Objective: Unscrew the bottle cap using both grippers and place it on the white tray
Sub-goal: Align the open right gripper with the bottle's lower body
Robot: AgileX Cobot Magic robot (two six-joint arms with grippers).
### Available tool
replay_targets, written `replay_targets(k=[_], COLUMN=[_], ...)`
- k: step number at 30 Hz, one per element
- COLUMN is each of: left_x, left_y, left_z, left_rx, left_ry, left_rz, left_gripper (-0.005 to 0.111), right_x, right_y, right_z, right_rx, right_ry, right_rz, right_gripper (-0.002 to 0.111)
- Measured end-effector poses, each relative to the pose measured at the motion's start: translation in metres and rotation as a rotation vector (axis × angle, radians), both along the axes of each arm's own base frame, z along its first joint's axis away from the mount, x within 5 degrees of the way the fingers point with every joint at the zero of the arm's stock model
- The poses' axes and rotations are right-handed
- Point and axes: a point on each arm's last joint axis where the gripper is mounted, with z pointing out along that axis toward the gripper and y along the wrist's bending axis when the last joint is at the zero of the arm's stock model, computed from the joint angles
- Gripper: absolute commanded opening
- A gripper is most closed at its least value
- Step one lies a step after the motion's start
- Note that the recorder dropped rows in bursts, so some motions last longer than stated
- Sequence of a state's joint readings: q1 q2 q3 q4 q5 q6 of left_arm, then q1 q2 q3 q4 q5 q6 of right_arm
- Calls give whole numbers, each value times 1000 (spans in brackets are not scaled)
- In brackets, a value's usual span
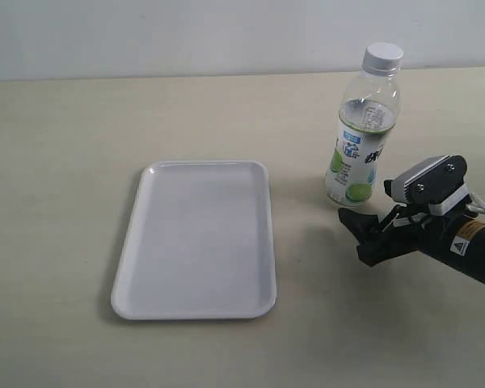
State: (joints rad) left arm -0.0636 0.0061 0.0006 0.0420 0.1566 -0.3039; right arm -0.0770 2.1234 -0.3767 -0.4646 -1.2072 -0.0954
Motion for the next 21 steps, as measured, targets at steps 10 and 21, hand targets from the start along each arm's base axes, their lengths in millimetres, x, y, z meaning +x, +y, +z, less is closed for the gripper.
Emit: replay_targets(k=[10, 21], left_x=[0, 0], left_y=[0, 0], left_z=[0, 0], left_rx=[0, 0], left_ry=[0, 0], left_rz=[0, 0], left_gripper=[2, 2], right_x=[0, 0], right_y=[0, 0], right_z=[0, 0], right_rx=[49, 53], right_ry=[21, 23], right_rz=[-28, -30], right_gripper=[80, 80])
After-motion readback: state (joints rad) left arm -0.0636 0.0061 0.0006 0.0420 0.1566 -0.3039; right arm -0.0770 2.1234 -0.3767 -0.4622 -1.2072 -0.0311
